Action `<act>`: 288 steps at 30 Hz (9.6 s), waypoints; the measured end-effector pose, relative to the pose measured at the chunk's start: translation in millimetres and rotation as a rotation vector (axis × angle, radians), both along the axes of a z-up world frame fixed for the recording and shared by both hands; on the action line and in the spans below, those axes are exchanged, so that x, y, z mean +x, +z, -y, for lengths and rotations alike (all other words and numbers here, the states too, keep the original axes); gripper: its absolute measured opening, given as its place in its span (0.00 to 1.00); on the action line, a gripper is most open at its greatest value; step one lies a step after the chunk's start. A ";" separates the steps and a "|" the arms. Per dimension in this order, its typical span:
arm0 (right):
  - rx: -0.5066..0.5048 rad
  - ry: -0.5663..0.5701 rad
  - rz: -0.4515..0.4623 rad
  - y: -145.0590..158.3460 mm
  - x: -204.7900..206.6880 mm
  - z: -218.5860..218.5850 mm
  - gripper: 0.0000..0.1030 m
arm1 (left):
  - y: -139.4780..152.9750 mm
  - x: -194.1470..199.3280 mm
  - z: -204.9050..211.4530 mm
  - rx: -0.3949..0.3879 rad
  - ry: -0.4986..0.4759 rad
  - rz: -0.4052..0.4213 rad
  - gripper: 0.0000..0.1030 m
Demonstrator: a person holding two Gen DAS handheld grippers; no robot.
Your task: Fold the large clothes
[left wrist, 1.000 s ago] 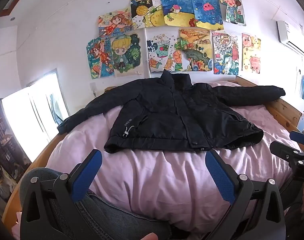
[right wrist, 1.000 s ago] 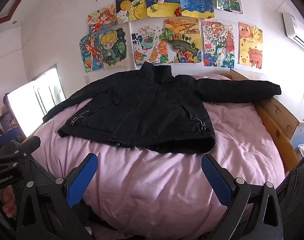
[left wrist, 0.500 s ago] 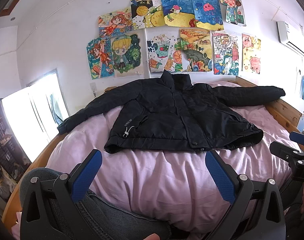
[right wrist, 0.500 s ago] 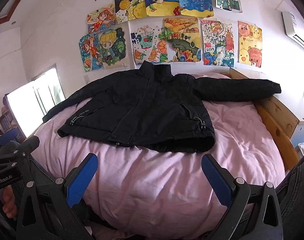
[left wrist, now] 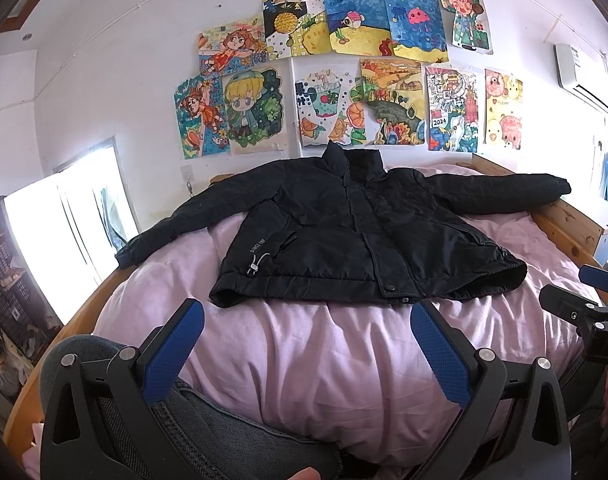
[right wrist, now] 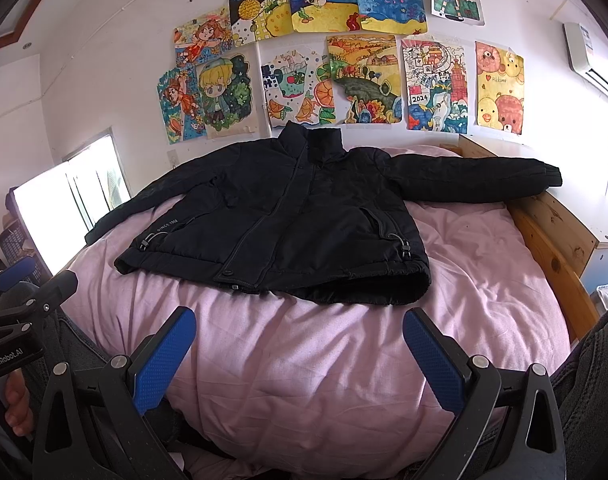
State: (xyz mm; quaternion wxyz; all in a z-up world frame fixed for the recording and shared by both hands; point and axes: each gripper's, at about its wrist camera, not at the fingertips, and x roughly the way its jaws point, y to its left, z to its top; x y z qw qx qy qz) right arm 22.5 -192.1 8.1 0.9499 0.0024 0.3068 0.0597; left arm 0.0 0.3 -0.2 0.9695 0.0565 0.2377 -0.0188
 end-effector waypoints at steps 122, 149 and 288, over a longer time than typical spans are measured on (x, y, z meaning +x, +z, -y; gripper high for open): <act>-0.143 -0.278 0.330 104.2 354.4 239.3 0.09 | 49.7 447.7 37.8 -0.347 -0.327 -0.382 0.98; -0.301 0.570 0.146 -95.9 446.7 -148.1 0.08 | -25.7 562.8 -152.9 -0.832 -0.337 -0.435 0.98; 0.204 -0.061 -0.104 6.7 455.7 206.8 1.00 | -107.4 500.4 131.9 0.597 -0.662 -0.335 0.35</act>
